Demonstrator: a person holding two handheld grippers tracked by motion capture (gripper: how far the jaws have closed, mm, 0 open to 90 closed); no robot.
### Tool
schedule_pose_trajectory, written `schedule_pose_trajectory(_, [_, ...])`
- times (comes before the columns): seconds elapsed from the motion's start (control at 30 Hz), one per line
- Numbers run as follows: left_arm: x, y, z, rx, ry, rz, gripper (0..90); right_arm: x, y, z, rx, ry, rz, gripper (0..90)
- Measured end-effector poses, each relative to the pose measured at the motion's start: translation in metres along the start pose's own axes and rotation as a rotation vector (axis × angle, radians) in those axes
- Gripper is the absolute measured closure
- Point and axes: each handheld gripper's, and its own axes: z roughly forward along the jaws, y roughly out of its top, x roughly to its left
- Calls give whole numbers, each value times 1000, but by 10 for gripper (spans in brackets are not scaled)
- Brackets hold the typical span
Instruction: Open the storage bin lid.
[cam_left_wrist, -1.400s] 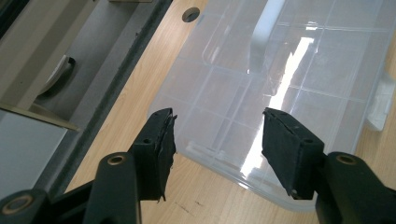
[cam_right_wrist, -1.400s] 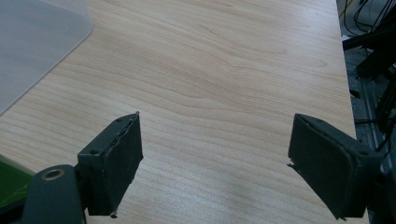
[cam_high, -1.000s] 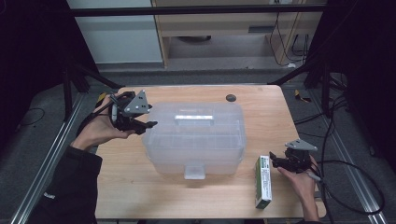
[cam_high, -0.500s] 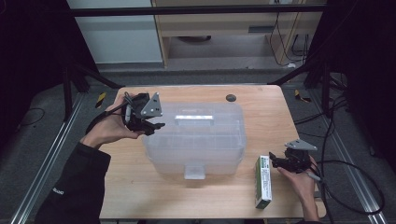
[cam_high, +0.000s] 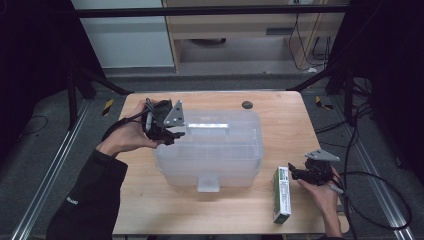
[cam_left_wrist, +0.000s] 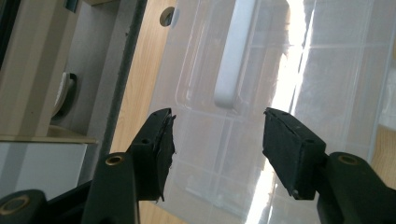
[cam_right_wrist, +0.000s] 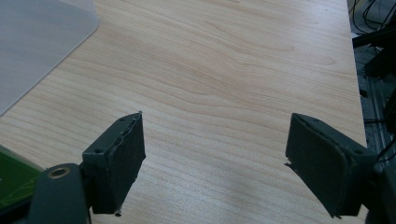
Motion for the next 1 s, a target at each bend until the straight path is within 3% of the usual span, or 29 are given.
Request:
schedule_pose_trajectory(0.37, [-3, 14, 6, 23, 7, 36, 430, 0, 0, -1, 3, 10, 5, 223])
schedule_pose_trajectory(1.0, [-7, 29, 23, 56, 6, 61, 468, 2, 1, 0, 10, 33, -4, 286])
